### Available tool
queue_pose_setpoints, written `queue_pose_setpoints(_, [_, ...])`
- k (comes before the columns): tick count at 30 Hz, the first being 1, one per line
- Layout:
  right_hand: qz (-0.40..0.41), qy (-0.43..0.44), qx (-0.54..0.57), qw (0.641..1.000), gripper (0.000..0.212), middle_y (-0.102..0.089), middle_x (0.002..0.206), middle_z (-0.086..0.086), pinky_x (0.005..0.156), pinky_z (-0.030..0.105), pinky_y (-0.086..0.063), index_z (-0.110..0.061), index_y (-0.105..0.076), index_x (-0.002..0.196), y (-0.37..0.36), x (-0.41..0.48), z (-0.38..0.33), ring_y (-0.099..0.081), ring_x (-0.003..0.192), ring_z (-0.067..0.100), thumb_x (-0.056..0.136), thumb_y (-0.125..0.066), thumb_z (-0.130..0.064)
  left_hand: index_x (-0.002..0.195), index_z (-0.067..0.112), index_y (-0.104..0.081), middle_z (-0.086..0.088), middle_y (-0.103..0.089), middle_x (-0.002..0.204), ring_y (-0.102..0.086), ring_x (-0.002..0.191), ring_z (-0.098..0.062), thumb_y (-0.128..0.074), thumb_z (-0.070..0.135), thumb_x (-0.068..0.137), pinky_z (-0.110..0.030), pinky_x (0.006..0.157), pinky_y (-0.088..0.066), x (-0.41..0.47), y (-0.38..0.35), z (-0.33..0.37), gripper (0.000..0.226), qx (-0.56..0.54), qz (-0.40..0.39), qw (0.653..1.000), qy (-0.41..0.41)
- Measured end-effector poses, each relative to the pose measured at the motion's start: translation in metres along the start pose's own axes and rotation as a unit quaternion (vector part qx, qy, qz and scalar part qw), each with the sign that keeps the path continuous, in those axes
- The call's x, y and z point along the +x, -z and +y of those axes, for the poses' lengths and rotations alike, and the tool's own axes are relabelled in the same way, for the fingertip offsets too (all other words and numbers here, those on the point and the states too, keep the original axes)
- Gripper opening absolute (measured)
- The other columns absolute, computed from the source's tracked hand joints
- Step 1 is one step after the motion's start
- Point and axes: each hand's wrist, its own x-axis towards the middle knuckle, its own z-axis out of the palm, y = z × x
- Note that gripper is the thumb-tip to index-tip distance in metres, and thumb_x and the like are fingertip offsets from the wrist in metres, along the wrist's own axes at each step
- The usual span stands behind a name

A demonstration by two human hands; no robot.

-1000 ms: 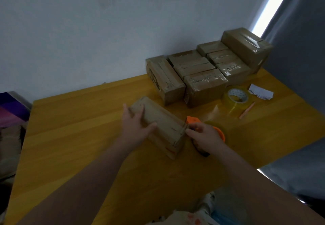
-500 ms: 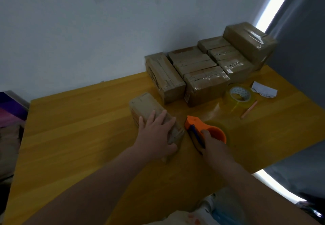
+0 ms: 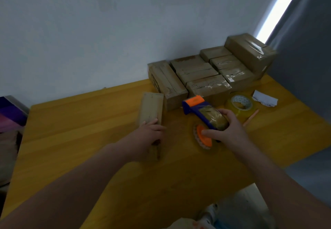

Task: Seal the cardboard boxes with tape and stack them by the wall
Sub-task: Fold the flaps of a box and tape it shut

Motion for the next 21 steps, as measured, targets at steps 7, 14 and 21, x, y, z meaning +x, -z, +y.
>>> queue_pose_setpoints(7, [-0.091,0.101,0.003,0.991,0.074,-0.053,0.116,-0.006,0.061,0.019,-0.053,-0.043,-0.048,0.113,-0.005,-0.023,-0.028,-0.061,0.098,0.013,0.052,-0.083,-0.018,0.131,0.02,-0.053,0.003,-0.06,0.119,-0.058,0.104,-0.013,-0.053,0.037,0.096,-0.029,0.092,-0.048,-0.005,0.017,0.007,0.039,-0.475,0.224,0.835,0.165])
queue_pose_setpoints(14, [-0.152,0.166,-0.039,0.973,0.074,-0.053,0.114,-0.015,0.065,0.017,-0.053,-0.042,-0.049,0.114,-0.013,-0.039,-0.043,-0.061,0.096,0.0,0.047,-0.081,-0.035,0.09,0.005,-0.067,-0.007,-0.071,0.069,-0.068,0.06,-0.012,-0.058,0.036,0.09,-0.022,0.054,-0.055,-0.016,0.041,0.007,0.032,-0.76,0.109,0.605,0.21])
queue_pose_setpoints(21, [-0.176,0.187,-0.075,0.963,0.071,-0.053,0.105,-0.032,0.07,0.019,-0.055,-0.047,-0.047,0.116,-0.02,-0.038,-0.037,-0.058,0.098,-0.005,0.056,-0.08,-0.025,0.088,0.008,-0.06,-0.003,-0.064,0.056,-0.06,0.048,-0.008,-0.063,0.008,0.088,-0.019,0.047,-0.051,-0.024,0.038,0.001,0.003,-0.735,0.124,0.631,0.217])
